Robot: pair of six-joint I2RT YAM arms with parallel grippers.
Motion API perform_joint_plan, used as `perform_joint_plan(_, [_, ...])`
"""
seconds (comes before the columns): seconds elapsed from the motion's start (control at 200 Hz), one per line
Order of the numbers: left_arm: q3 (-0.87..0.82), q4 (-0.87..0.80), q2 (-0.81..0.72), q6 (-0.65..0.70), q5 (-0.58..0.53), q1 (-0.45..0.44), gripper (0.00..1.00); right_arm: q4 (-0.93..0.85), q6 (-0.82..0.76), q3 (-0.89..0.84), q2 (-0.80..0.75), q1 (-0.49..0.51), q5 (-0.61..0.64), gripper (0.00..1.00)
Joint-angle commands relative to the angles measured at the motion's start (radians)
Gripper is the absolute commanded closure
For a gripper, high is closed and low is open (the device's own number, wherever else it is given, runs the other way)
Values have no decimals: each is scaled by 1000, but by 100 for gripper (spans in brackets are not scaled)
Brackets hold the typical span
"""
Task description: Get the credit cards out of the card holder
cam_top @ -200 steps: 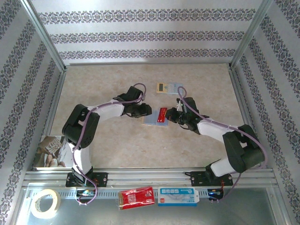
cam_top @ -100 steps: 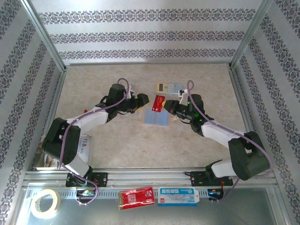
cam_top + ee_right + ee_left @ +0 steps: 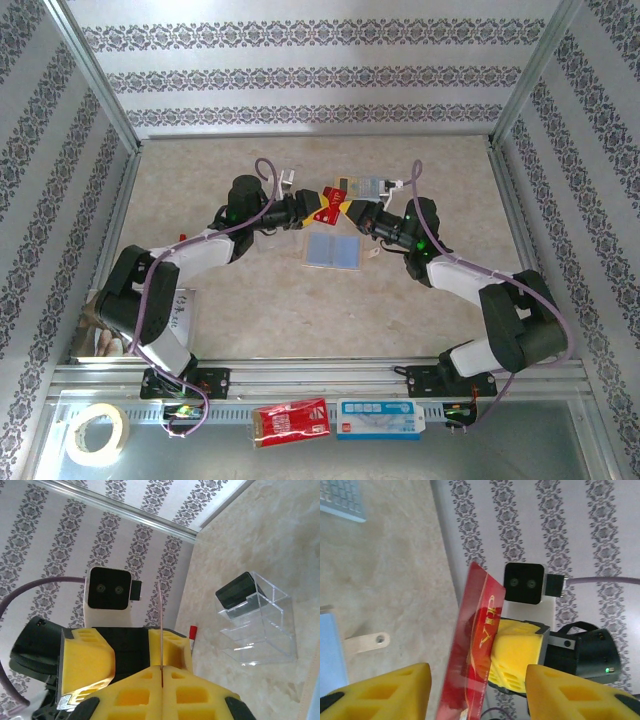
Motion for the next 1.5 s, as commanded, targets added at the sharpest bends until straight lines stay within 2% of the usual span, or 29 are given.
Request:
perform_joint_plan(0.0, [30, 122, 19, -58, 28, 2, 56, 95, 41, 27, 13, -14, -28, 100])
perform_joint_plan(0.275, [28, 80, 13, -31, 10, 7, 76, 96, 45, 9, 15, -29, -27, 100])
perform_joint_plan(0.5, [18, 97, 12, -28, -1, 18, 100, 69, 40, 7, 17, -32, -13, 100])
perform_joint_plan(0.54, [11, 98, 10, -25, -5, 24, 100, 40, 34, 10, 15, -34, -9, 93])
perform_joint_plan(0.639, [-9, 86, 3, -8, -19, 47, 100, -40, 12, 14, 9, -41, 10, 68])
perform_joint_plan(0.709, [-21, 34, -11, 34, -33, 67, 100, -89, 0, 14, 3, -46, 26, 60])
perform_joint_plan(0.749, [-21, -33, -27, 79, -41, 80, 100, -121, -6, 8, -6, -50, 39, 54])
perform_joint_plan(0.834, [-8, -232, -74, 215, -73, 115, 100, -213, -33, 17, -23, -53, 68, 49])
perform_joint_plan(0.954, [45, -540, -142, 441, -158, 171, 100, -322, -77, 29, -30, -56, 100, 37])
perform_joint_plan(1.099, [146, -834, -181, 728, -348, 208, 100, -356, -102, 26, -6, -60, 116, 24])
perform_joint_plan(1.224, [223, -952, -166, 936, -446, 217, 100, -357, -117, 22, 2, -64, 117, 19])
perform_joint_plan(1.424, [350, -1044, -99, 1215, -480, 225, 100, -372, -167, 7, -26, -85, 100, 11])
perform_joint_plan(1.494, [363, -1050, -92, 1353, -456, 228, 100, -371, -195, 1, -43, -90, 76, 8])
